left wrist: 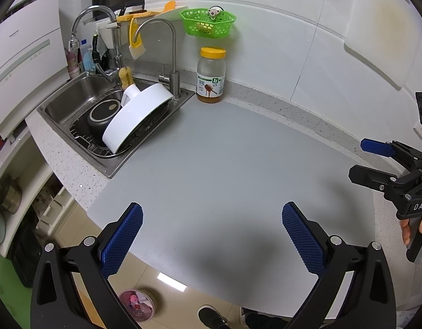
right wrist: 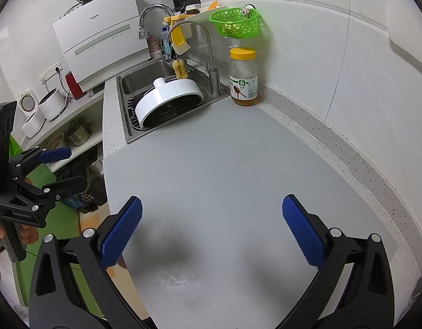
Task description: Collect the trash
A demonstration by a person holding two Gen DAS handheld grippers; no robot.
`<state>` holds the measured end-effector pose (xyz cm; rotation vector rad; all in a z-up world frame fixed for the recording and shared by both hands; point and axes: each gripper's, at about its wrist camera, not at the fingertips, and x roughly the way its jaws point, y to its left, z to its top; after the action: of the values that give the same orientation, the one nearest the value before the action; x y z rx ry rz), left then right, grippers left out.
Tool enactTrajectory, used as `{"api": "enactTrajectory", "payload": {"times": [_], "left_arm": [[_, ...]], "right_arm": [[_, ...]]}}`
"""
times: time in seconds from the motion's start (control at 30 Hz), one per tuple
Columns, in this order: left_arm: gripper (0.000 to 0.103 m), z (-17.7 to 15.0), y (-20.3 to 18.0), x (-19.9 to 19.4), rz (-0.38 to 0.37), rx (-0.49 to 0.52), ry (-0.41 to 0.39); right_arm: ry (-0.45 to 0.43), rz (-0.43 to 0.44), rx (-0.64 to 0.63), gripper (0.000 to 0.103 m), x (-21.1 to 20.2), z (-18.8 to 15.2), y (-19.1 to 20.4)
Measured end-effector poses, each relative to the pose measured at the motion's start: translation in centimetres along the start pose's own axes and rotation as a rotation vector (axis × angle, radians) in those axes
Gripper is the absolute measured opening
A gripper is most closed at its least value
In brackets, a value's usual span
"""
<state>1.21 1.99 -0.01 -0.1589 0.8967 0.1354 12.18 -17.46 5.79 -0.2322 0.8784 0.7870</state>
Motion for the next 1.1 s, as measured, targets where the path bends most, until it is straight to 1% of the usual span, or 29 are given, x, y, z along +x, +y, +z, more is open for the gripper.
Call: {"api": "enactTrajectory", "payload": {"times": [1.1], "left_arm": [[0.097,-0.17,-0.13,0.17,-0.011,0.000,0.006]], "right_arm": [[0.007,0.005,0.006,0.100,0.32,-0.22,-0.22]]}}
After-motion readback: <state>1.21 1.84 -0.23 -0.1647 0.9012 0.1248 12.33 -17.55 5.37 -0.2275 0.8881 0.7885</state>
